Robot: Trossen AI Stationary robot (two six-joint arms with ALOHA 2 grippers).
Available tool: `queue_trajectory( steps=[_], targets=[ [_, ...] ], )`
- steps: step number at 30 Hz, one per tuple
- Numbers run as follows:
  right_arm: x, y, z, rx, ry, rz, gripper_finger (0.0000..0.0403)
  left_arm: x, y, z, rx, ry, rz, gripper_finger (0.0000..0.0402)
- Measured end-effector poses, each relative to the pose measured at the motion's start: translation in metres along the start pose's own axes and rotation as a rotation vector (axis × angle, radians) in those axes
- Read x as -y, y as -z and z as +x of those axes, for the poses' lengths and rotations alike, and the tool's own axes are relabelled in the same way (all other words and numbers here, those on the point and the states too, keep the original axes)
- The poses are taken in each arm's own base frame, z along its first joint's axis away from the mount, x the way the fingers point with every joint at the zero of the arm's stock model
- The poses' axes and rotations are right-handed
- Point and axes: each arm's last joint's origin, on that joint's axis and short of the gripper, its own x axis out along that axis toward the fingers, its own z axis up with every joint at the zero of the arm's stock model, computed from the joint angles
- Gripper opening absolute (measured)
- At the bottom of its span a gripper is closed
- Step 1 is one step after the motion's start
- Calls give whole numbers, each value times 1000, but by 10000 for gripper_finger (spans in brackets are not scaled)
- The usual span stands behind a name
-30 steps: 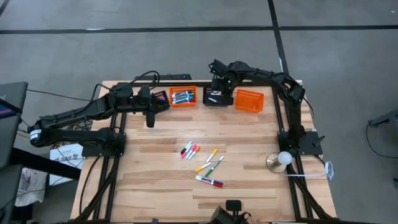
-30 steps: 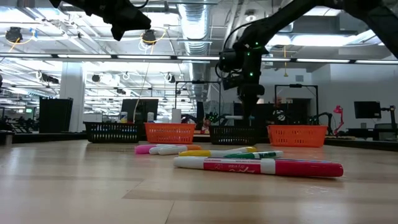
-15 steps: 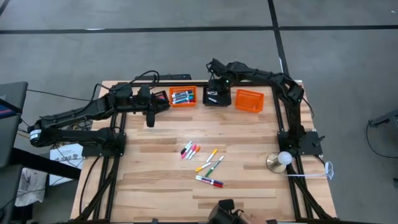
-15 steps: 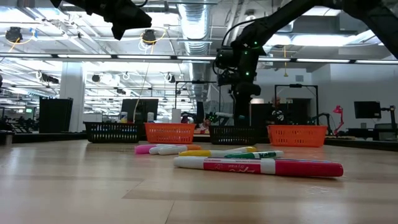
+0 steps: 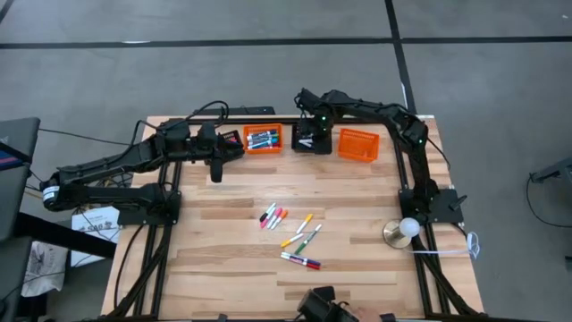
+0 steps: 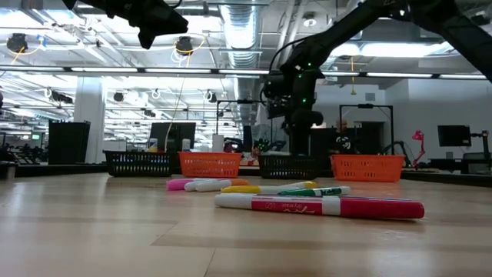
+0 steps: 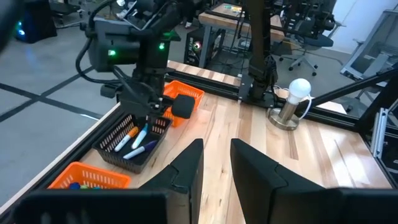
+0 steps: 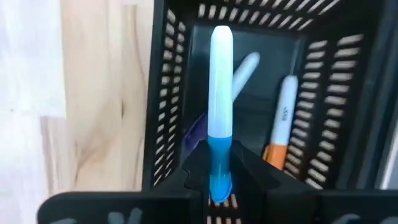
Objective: Pick & Place Markers
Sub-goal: Put the light blue mini highlighter into the right black bin
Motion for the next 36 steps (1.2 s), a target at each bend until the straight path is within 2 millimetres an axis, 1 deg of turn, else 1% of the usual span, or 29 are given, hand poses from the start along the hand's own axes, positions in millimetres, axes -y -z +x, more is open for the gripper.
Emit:
queue_trajectory(
  steps=[1, 4, 9, 21, 32, 36],
  targets=[
    [2, -2, -1, 16, 9, 0, 41, 0, 0, 0, 1, 0, 0, 80],
    [4, 2, -2, 0, -11, 12, 40, 0, -1, 0, 7, 0, 1, 80],
    [7, 5, -2, 28, -37, 23, 42, -1, 0, 2, 1, -1, 3, 80],
    [5, 3, -2, 31, -38, 14, 46, -3, 6, 16, -52, -4, -4, 80],
    [8, 12, -3, -4, -69, 38, 47, -3, 7, 17, -53, -4, -6, 80],
    [8, 13, -3, 13, -91, 43, 47, -3, 6, 17, -46, -4, -7, 80]
  ],
)
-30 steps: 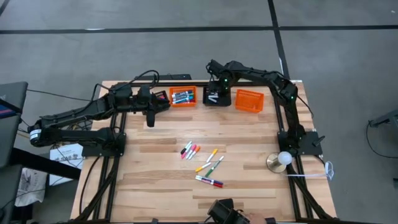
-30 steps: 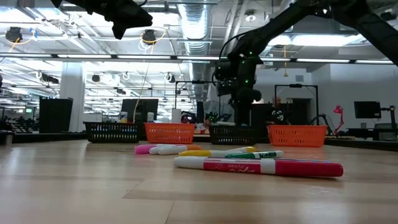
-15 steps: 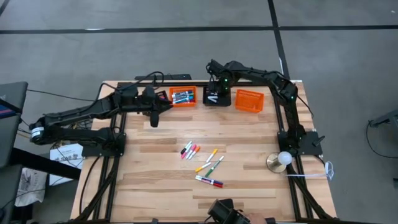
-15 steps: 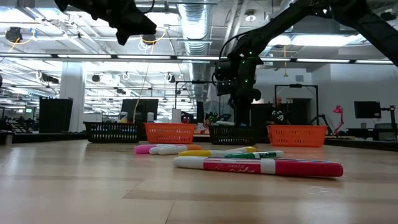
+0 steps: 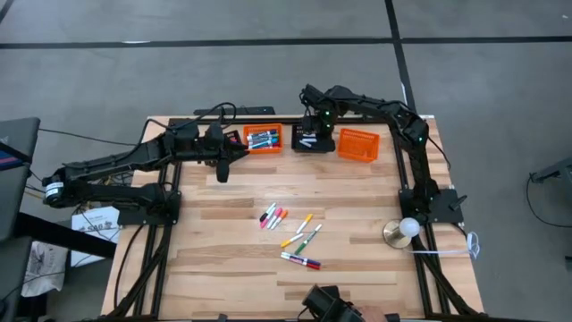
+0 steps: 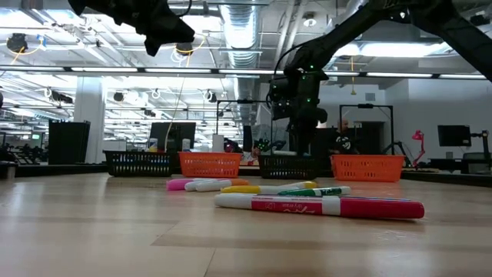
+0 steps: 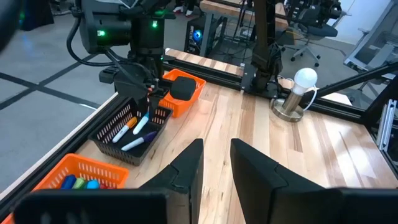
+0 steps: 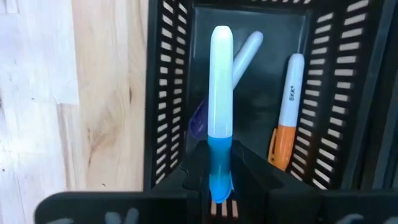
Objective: Pick & Place Markers
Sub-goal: Put the light blue mini highlighter into the right black bin, then put the top yellow mini highlighter into the right black bin
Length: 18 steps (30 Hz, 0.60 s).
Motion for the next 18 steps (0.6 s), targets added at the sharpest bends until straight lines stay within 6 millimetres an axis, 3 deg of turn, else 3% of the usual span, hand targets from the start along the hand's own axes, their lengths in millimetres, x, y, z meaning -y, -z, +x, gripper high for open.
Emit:
queue_trajectory(
  steps=[18],
  targets=[
    [-2, -4, -3, 2, 9, -9, 107, 0, -2, 0, 18, 2, -24, 80]
  ],
)
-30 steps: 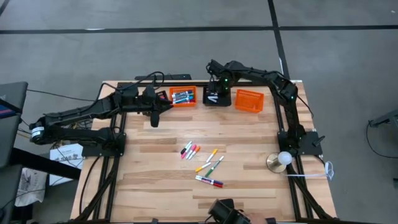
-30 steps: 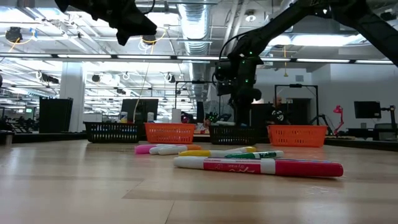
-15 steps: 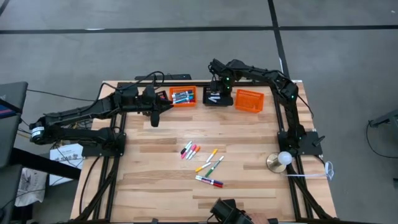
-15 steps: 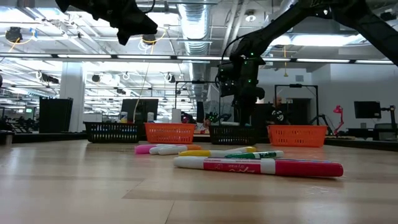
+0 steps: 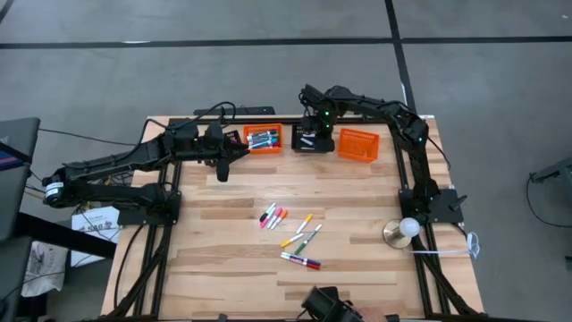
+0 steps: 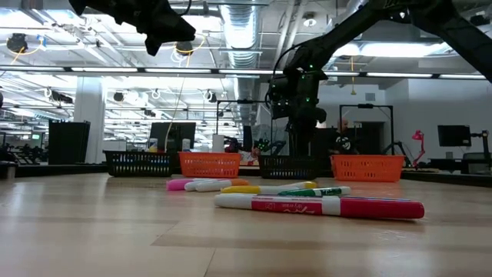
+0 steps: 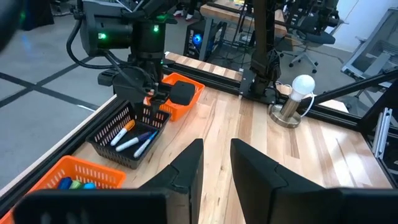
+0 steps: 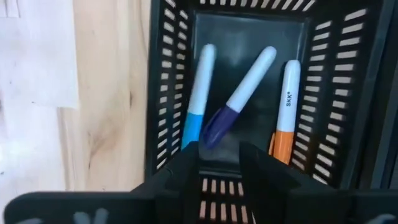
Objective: Pick & Place Markers
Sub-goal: Put the top yellow mini highlighter into the right black bin
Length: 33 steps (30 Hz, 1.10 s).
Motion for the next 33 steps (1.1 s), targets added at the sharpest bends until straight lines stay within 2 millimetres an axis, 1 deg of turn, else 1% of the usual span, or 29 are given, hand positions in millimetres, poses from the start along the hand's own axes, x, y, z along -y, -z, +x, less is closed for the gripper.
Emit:
queue_trajectory(
  steps=[2, 6, 8, 11, 14, 18, 21, 24, 27, 29, 33],
  targets=[
    [-3, -6, -11, 1, 3, 18, 107, 0, 0, 0, 1, 0, 0, 80],
    [-15, -22, -44, 14, -18, 48, 100, 0, 0, 0, 1, 0, 0, 80],
    [-25, -32, -59, 71, -66, 39, 98, 0, 0, 0, 1, 0, 0, 80],
    [-47, -45, -89, 217, -177, 3, 97, 0, 0, 0, 0, 8, 0, 80],
    [-71, -48, -118, 347, -269, -47, 97, 1, 0, 0, -3, 31, 1, 80],
    [-98, -44, -152, 471, -361, -76, 97, 2, 1, 0, -12, 57, 0, 80],
    [-120, -42, -169, 520, -456, -89, 97, 2, 2, 0, -19, 72, 6, 80],
    [-145, -46, -175, 496, -504, -101, 97, 2, 1, 0, -20, 76, 9, 80],
    [-173, -55, -172, 428, -493, -134, 97, 2, 2, 0, -23, 76, 9, 80],
    [-193, -63, -164, 368, -458, -165, 97, 2, 2, 0, -24, 76, 9, 80],
    [-231, -71, -136, 224, -367, -248, 97, 2, 2, 0, -24, 76, 9, 80]
  ],
)
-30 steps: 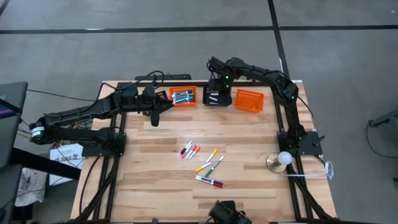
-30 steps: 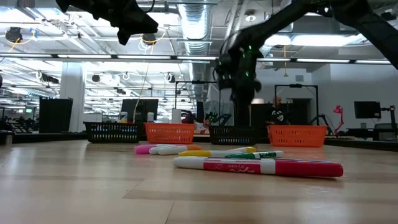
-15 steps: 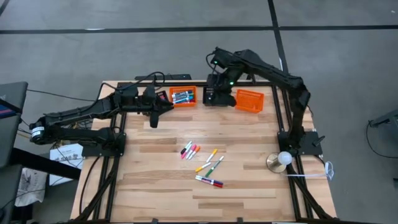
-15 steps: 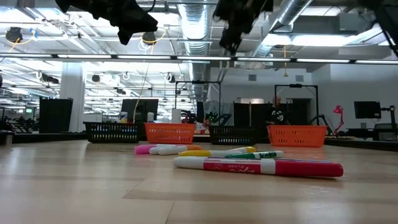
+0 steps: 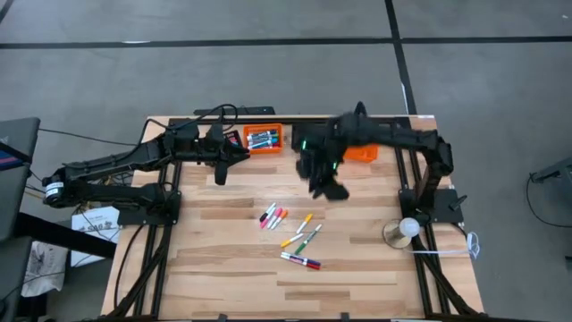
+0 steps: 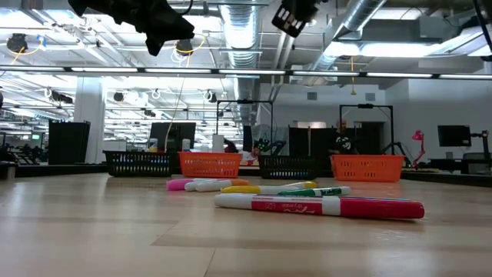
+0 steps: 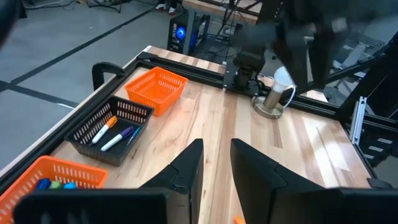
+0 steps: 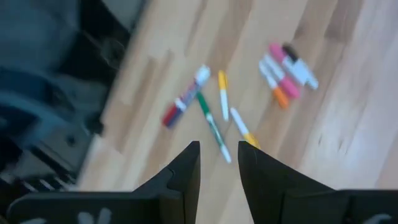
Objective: Pick & Place Markers
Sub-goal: Put the top yellow mini highlighter into the right black bin
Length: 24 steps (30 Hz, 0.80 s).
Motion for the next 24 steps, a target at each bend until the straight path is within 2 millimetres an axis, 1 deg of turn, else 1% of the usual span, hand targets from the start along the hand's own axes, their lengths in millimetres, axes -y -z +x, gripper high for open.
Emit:
queue_trajectory(
  steps=[4, 7, 9, 13, 16, 19, 21, 22, 24],
  targets=[
    [-13, 0, 39, -119, 98, -37, 97, 0, 0, 0, -1, 0, 0, 80],
    [-18, 0, 63, -127, 124, -85, 97, 0, 0, 0, -2, 0, 0, 80],
    [-20, 0, 75, -118, 127, -110, 97, 0, 0, 0, -3, 12, 22, 80],
    [-21, 0, 92, -113, 188, -154, 97, 5, 1, 0, -7, 78, 81, 80],
    [-21, 1, 99, -125, 238, -209, 97, 9, 4, 0, -11, 100, 88, 80],
    [-20, 4, 108, -120, 242, -223, 97, 14, 17, -2, -15, 127, 57, 80],
    [-21, 5, 112, -122, 238, -225, 97, 18, 26, -8, 4, 137, 22, 80],
    [-21, 6, 114, -119, 237, -228, 97, 20, 30, -11, 21, 124, 9, 80],
    [-18, 5, 124, -129, 231, -234, 97, 23, 38, -20, 49, 81, -10, 80]
  ],
)
